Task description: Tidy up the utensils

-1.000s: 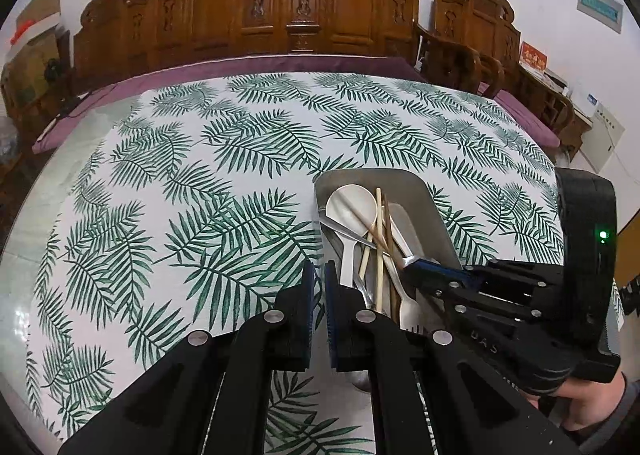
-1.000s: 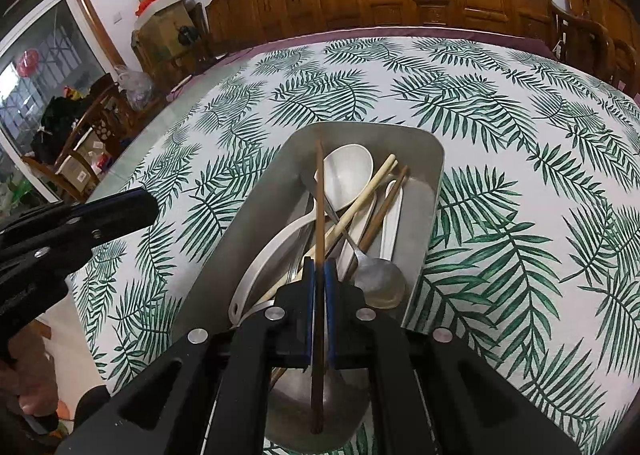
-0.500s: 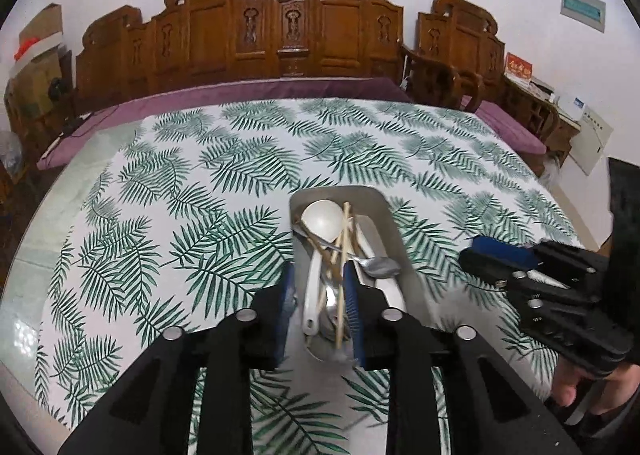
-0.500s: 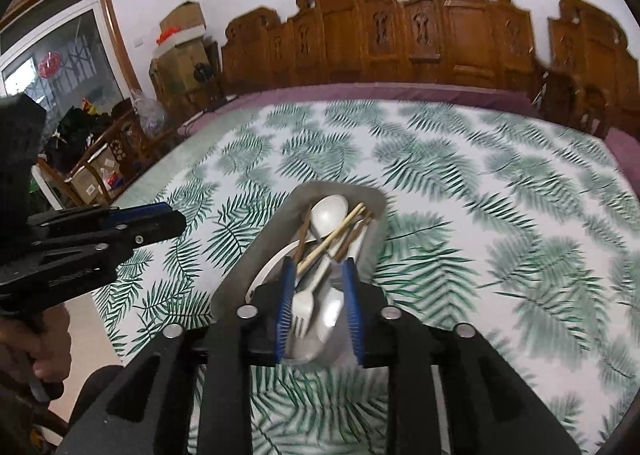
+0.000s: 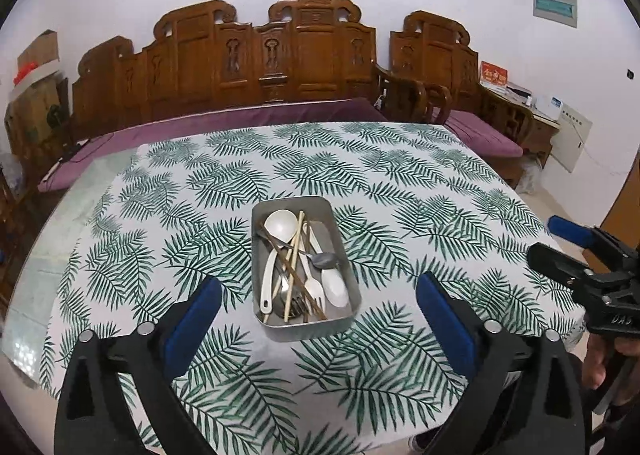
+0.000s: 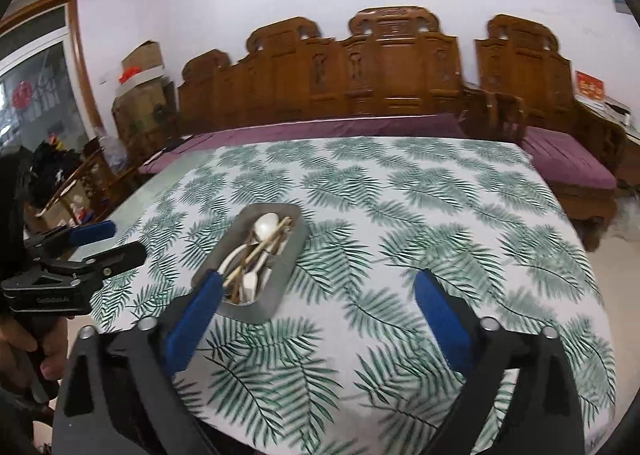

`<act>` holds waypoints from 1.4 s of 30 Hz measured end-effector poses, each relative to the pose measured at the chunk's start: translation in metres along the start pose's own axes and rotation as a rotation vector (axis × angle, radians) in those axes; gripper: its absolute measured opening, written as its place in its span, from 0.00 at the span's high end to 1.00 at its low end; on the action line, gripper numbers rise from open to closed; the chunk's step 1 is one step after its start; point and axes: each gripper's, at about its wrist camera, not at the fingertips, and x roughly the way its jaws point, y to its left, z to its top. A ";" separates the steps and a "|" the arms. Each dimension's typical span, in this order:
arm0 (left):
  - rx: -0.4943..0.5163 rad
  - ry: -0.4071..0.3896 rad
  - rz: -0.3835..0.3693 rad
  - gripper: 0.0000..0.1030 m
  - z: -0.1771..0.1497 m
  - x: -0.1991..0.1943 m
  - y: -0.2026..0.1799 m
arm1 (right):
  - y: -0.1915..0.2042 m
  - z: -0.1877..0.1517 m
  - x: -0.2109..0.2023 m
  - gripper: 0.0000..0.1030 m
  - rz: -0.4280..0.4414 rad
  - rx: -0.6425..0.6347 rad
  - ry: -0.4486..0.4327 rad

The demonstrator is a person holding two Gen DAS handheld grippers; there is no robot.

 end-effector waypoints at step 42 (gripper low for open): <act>0.009 -0.302 -0.050 0.07 0.012 -0.163 -0.050 | 0.038 0.020 -0.165 0.02 -0.004 -0.094 -0.305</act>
